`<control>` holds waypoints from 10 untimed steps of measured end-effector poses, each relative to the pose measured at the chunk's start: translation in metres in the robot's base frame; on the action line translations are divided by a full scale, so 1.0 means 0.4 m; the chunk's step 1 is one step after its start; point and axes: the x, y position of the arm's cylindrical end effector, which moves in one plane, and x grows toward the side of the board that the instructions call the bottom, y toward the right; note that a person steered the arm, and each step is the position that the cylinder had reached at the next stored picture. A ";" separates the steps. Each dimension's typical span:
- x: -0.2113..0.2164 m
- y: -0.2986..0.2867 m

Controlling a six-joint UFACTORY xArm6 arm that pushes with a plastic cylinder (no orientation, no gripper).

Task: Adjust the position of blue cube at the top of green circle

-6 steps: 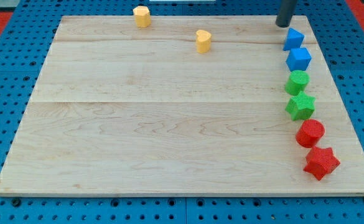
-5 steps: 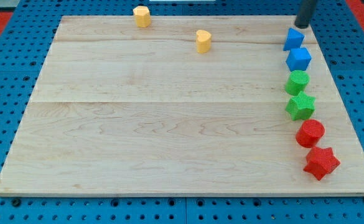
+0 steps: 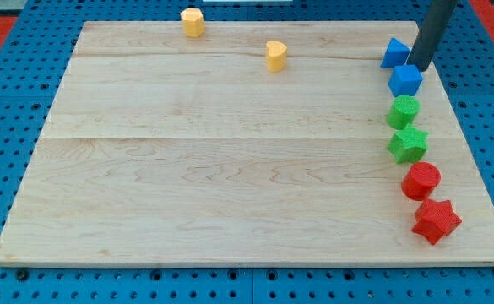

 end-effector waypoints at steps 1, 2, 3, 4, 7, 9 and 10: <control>0.005 0.000; 0.025 -0.006; 0.035 -0.015; 0.035 -0.096; 0.053 -0.049; 0.013 -0.057; 0.027 -0.208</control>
